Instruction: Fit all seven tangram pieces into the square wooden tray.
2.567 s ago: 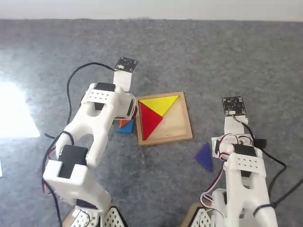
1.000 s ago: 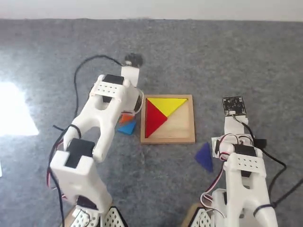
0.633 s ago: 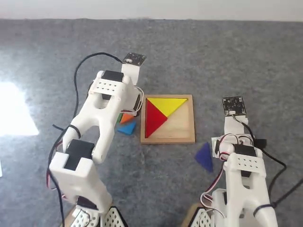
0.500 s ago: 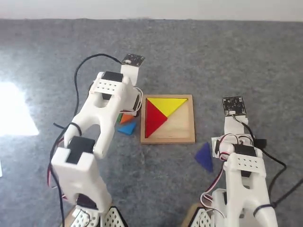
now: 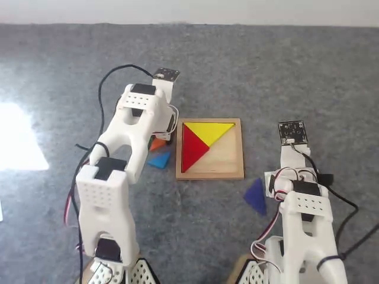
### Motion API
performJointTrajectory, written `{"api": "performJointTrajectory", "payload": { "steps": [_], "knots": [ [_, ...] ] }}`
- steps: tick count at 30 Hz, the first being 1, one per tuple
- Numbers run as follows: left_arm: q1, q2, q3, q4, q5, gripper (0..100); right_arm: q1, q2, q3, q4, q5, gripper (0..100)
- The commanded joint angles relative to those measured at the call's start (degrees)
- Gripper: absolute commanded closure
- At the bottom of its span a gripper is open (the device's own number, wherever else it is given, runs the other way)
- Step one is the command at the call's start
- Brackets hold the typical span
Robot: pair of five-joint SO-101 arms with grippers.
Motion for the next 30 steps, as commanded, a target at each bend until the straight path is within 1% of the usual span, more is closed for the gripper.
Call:
{"api": "performJointTrajectory", "payload": {
  "steps": [1,6,9,14,18,21,23,27,30],
  "knots": [
    [0.18,1.93,-3.82,1.85,-0.62,99,-0.4,-1.36,-0.26,-1.01,0.7,47.9],
    [0.09,1.58,-4.0,1.76,-0.7,99,-0.4,-1.36,-0.26,-1.01,0.7,47.9],
    [-0.18,-1.58,-3.74,2.11,-0.79,99,-0.4,-1.36,-0.26,-1.01,0.79,47.9],
    [0.18,-10.73,-3.82,6.86,-0.97,99,-0.4,-1.36,-0.26,-1.01,0.79,47.9],
    [1.93,-16.09,-3.56,9.76,-0.88,99,-0.4,-1.36,-0.26,-1.01,0.79,47.9],
    [5.36,-16.97,-3.56,11.43,-0.53,99,-0.4,-1.36,-0.26,-1.01,0.79,47.9],
    [8.88,-16.79,-3.56,11.6,0.97,99,-0.13,-1.45,-0.26,-1.01,0.79,47.9],
    [17.49,-16.79,-3.56,10.11,3.87,99,0.31,-1.89,-0.26,-1.01,0.79,47.9],
    [21.19,-16.79,-3.56,7.56,4.4,99,0.57,-1.89,-0.26,-0.92,0.79,47.9]
  ]
}}
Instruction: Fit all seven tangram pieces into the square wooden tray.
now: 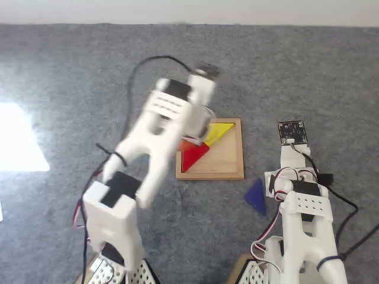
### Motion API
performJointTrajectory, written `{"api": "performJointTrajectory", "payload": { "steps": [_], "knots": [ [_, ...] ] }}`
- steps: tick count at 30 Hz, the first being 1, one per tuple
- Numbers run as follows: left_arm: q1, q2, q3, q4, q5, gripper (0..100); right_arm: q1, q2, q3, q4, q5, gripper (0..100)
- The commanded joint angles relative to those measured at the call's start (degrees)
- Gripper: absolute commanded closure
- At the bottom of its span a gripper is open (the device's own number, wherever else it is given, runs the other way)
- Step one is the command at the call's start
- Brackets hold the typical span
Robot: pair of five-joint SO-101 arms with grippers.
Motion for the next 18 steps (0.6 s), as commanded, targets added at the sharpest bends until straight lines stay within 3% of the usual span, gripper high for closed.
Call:
{"api": "performJointTrajectory", "payload": {
  "steps": [1,5,18],
  "knots": [
    [6.33,-4.04,-1.01,-4.75,2.64,99,0.57,-1.71,-0.26,-0.92,0.62,47.9],
    [8.53,-3.08,-1.01,-11.96,6.51,99,0.66,-1.71,-0.26,-1.01,0.62,47.9],
    [9.05,16.44,-9.54,-17.93,13.89,98,0.22,-1.71,-0.26,-1.01,0.53,47.9]
  ]
}}
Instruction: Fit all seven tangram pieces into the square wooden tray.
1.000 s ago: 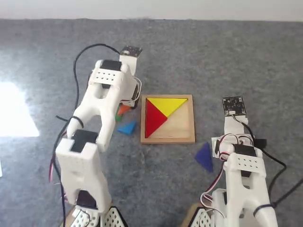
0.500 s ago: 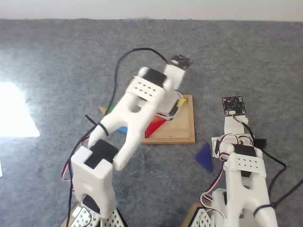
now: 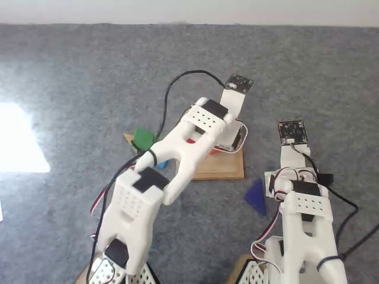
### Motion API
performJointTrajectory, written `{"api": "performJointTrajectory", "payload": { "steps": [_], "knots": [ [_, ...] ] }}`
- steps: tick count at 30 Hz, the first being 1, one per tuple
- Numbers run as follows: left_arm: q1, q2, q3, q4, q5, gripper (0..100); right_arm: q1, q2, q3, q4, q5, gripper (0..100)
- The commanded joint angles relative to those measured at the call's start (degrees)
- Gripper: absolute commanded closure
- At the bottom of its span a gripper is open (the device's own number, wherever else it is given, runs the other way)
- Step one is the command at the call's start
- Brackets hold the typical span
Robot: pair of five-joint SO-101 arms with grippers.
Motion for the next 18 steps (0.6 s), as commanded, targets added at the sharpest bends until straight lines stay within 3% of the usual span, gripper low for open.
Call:
{"api": "performJointTrajectory", "payload": {
  "steps": [1,4,9,18],
  "knots": [
    [0.18,1.23,-5.49,-0.79,3.08,98,0.22,-1.71,-0.26,-1.01,0.53,47.9],
    [0.09,0.35,-7.25,0.88,3.16,97,0.22,-1.71,-0.26,-1.01,0.53,47.9],
    [-0.09,-0.09,-9.63,4.66,4.48,83,0.22,-1.54,-0.26,-1.01,0.53,47.9],
    [0.09,-0.79,-12.35,7.65,4.4,83,0.22,-1.27,-0.26,-1.01,0.53,47.9]
  ]
}}
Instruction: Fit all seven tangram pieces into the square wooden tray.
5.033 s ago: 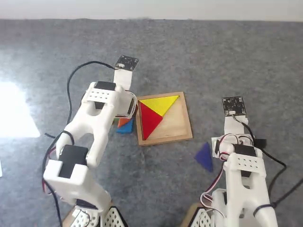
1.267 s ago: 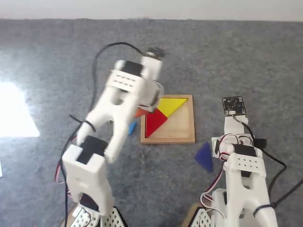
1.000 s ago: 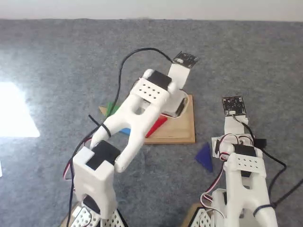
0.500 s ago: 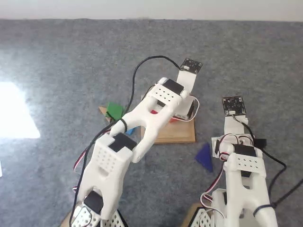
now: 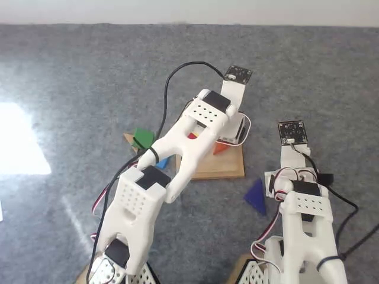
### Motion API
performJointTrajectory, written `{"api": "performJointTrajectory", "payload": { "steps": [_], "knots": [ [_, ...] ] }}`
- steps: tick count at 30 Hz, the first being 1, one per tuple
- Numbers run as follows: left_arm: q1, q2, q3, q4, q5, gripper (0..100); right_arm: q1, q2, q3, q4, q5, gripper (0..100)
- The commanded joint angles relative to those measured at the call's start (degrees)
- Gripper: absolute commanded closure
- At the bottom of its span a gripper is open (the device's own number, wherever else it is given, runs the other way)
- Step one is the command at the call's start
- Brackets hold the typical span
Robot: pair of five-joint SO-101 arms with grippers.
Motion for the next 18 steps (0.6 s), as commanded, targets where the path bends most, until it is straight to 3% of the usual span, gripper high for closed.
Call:
{"api": "performJointTrajectory", "payload": {
  "steps": [1,8,18],
  "knots": [
    [-0.79,-3.08,-3.47,1.05,0.53,83,0.22,-1.27,-0.26,-1.01,0.53,47.9],
    [-8.7,-8.0,-4.7,1.49,0.09,83,0.13,-1.27,-0.26,-1.01,0.53,47.9],
    [-5.98,-2.29,-4.79,1.58,-1.76,83,0.13,-1.27,-0.26,-1.1,0.53,47.9]
  ]
}}
